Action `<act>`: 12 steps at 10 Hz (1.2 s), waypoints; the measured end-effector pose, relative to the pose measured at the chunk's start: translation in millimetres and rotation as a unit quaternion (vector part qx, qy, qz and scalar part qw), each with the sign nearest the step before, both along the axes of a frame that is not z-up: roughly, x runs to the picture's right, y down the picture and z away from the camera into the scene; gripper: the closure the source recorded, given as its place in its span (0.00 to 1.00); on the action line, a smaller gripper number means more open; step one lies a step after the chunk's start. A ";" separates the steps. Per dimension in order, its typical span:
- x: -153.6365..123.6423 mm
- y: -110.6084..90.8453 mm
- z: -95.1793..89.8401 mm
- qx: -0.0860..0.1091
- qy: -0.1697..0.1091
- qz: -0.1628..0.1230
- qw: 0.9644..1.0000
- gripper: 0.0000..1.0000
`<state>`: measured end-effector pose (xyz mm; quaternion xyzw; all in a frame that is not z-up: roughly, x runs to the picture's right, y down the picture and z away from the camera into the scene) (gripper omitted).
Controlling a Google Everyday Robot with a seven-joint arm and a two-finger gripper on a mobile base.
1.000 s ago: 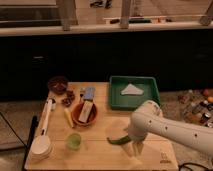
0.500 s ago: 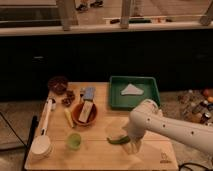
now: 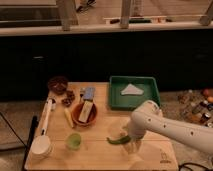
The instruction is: Place pepper in tray
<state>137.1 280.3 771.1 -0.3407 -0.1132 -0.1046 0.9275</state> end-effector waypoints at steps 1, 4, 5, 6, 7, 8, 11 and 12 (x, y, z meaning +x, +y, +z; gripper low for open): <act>-0.5 1.3 3.8 -0.002 0.000 -0.001 1.000 0.37; 1.6 2.9 9.2 -0.004 0.004 0.000 1.000 0.67; 2.0 3.0 9.8 -0.005 0.005 0.000 1.000 0.75; 2.5 3.0 10.4 -0.006 0.006 0.000 1.000 0.88; 3.3 2.7 10.8 -0.007 0.007 0.000 1.000 0.96; 4.0 3.0 11.5 -0.008 0.008 0.000 1.000 1.00; 8.5 1.0 8.7 -0.008 0.007 0.001 1.000 1.00; 9.5 -2.4 4.0 -0.006 0.005 0.002 1.000 1.00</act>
